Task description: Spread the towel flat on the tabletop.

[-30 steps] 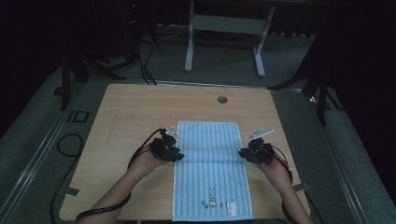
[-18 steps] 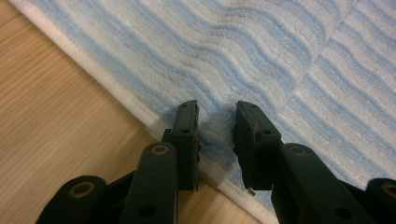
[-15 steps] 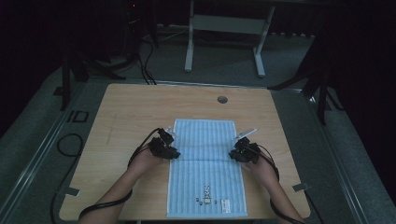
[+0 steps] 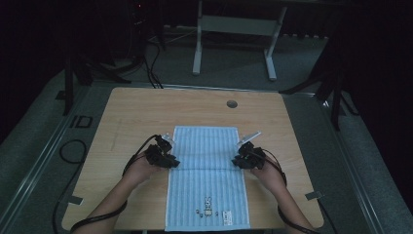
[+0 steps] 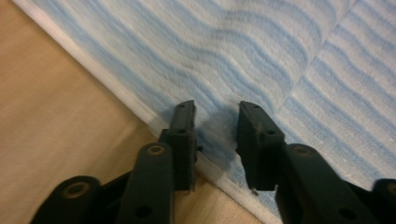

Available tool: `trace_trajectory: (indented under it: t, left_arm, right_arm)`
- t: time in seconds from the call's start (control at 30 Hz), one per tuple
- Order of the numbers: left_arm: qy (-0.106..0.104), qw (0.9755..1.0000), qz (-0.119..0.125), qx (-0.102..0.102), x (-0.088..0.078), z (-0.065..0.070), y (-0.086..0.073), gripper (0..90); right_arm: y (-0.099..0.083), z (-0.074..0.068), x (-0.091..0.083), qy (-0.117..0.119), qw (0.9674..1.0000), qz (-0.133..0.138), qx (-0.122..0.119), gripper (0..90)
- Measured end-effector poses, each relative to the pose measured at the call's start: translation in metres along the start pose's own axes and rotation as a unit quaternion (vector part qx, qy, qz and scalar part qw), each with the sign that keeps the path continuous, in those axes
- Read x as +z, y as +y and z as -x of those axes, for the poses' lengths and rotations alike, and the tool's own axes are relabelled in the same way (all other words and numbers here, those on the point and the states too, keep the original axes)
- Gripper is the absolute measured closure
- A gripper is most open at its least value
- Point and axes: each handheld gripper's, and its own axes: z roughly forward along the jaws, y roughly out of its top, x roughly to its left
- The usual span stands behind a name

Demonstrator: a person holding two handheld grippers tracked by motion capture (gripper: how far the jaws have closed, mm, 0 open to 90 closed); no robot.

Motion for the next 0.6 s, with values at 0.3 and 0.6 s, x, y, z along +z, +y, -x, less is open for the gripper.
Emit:
trace_trajectory:
  t: [0.3,0.6]
  left_arm:
    - [0.044,0.9990,0.011,-0.006,-0.010,-0.027,0.031,55.1]
    - [0.084,0.9943,0.027,-0.059,0.008,-0.067,0.055,47.4]
  right_arm:
    - [0.038,0.035,-0.010,-0.035,0.9992,-0.002,0.020,67.2]
    - [0.070,0.079,0.008,-0.046,0.9953,-0.008,0.085,58.3]
